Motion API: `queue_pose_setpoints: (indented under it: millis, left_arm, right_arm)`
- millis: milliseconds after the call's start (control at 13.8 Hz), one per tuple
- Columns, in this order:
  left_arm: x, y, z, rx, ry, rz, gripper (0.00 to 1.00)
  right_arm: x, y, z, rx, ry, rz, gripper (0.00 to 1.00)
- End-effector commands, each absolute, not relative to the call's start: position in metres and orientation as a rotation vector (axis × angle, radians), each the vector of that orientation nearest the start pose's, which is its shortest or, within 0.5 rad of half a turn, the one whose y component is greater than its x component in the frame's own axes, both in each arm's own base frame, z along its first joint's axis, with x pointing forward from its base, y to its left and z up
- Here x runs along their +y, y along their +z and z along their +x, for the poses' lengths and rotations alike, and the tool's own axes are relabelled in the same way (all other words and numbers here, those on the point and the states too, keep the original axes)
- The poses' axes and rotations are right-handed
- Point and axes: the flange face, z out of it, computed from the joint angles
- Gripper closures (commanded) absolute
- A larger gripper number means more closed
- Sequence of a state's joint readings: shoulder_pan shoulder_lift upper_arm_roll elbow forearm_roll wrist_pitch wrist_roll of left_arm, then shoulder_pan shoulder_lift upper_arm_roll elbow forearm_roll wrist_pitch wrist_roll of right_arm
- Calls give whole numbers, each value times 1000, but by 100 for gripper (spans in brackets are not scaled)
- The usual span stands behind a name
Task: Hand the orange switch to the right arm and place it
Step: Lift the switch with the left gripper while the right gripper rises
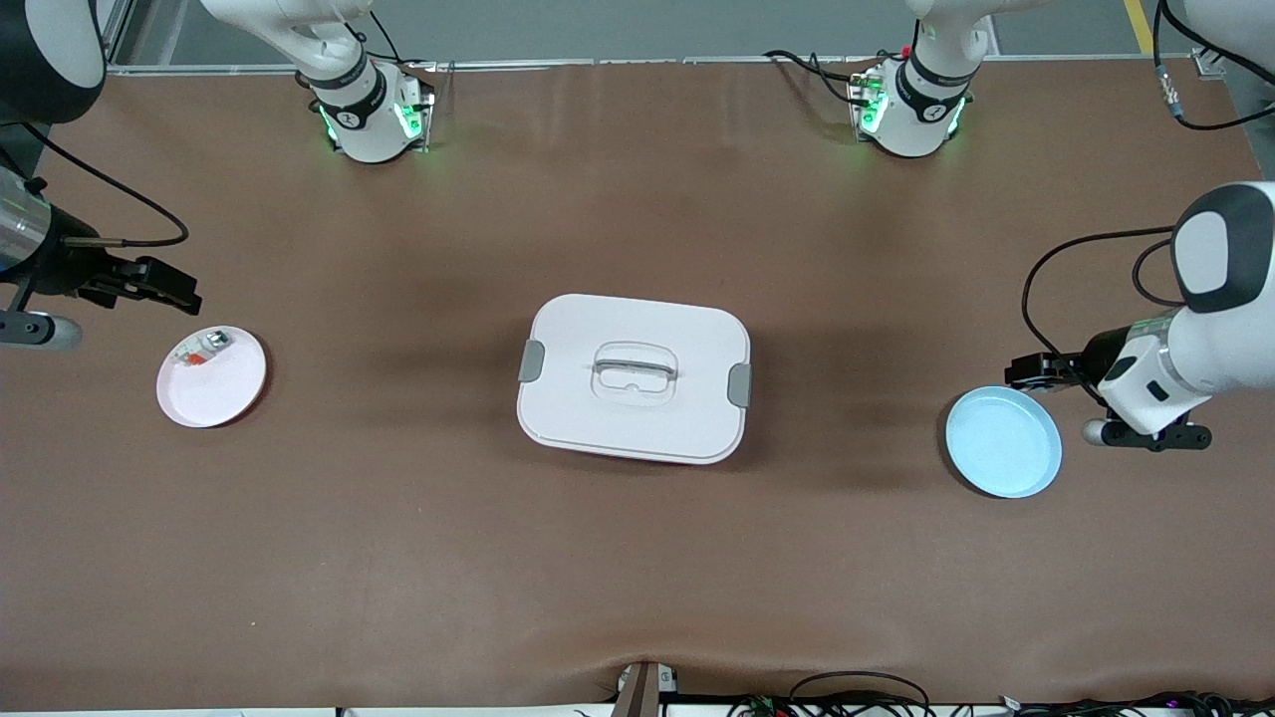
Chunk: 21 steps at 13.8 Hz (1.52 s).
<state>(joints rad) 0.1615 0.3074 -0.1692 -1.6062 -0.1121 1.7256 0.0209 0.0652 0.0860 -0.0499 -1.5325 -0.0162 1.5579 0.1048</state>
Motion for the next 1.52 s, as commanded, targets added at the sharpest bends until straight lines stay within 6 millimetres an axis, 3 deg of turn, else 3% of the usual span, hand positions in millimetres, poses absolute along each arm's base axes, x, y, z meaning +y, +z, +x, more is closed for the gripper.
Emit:
queue_pose_setpoints:
  millis: [0,145,290,508,725,870,1015,1160,1450]
  left_arm:
    - [-14,476,610,-69,332,-3319,83]
    - [-23,504,603,-126,329,-3353,84]
    - [-28,526,599,-214,391,-3365,84]
    - [-49,552,596,-315,425,-3396,84]
    - [-83,566,592,-412,448,-3410,84]
    - [-110,587,589,-547,456,-3426,84]
    - [-139,592,583,-628,512,-3420,84]
    - [-167,597,577,-651,518,-3418,84]
    - [-215,605,569,-807,502,-3405,84]
  right_arm:
    - [5,601,579,142,86,-3150,0]
    - [4,599,581,145,74,-3150,0]
    - [3,577,593,149,115,-3147,0]
    - [2,573,595,154,115,-3147,0]
    - [15,574,595,113,111,-3167,0]
    - [7,572,599,139,93,-3150,0]
    - [2,575,598,154,79,-3146,0]
    - [0,578,588,168,135,-3115,0]
    - [-14,603,561,241,172,-2954,0]
